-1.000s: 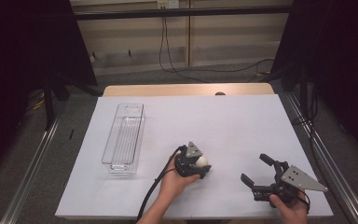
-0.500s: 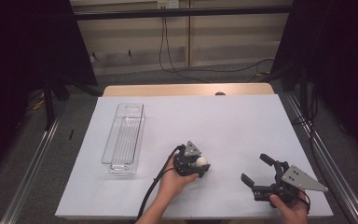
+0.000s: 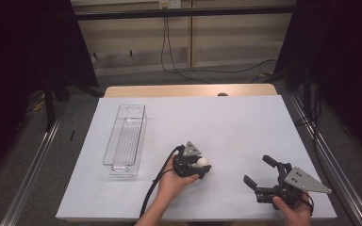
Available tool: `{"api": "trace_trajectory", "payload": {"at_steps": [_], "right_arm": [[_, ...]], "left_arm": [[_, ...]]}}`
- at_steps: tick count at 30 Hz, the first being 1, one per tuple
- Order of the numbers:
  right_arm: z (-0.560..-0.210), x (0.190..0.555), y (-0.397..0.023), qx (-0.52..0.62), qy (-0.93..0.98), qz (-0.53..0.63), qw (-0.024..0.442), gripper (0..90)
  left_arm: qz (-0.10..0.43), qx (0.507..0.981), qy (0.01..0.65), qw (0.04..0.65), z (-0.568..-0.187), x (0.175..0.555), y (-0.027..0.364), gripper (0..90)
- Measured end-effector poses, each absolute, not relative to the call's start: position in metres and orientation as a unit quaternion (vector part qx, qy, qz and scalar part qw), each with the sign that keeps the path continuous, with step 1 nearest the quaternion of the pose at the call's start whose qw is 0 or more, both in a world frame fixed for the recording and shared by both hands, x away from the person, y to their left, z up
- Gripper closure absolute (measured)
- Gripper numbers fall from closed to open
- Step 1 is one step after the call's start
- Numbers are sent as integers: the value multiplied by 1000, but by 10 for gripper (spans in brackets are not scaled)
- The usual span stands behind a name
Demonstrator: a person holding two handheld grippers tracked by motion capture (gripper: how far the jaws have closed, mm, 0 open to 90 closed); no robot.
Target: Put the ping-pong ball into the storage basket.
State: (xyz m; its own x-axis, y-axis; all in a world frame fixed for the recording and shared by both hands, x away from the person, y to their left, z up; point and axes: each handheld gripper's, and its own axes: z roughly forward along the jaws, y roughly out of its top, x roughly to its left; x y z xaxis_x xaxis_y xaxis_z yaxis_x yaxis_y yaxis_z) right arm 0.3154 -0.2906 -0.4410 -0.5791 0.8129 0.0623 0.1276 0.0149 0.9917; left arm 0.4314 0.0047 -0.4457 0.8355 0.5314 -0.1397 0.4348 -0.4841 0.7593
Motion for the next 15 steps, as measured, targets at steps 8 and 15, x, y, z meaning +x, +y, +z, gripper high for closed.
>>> {"api": "trace_trajectory", "payload": {"at_steps": [8, 15], "right_arm": [[-441, 316, -291, 360, 653, 602, 285, 27], [-442, 316, -290, 358, 655, 602, 283, 27]], "left_arm": [[52, 852, 289, 434, -442, 431, 9, 510], [50, 844, 291, 448, -438, 433, 17, 510]]}}
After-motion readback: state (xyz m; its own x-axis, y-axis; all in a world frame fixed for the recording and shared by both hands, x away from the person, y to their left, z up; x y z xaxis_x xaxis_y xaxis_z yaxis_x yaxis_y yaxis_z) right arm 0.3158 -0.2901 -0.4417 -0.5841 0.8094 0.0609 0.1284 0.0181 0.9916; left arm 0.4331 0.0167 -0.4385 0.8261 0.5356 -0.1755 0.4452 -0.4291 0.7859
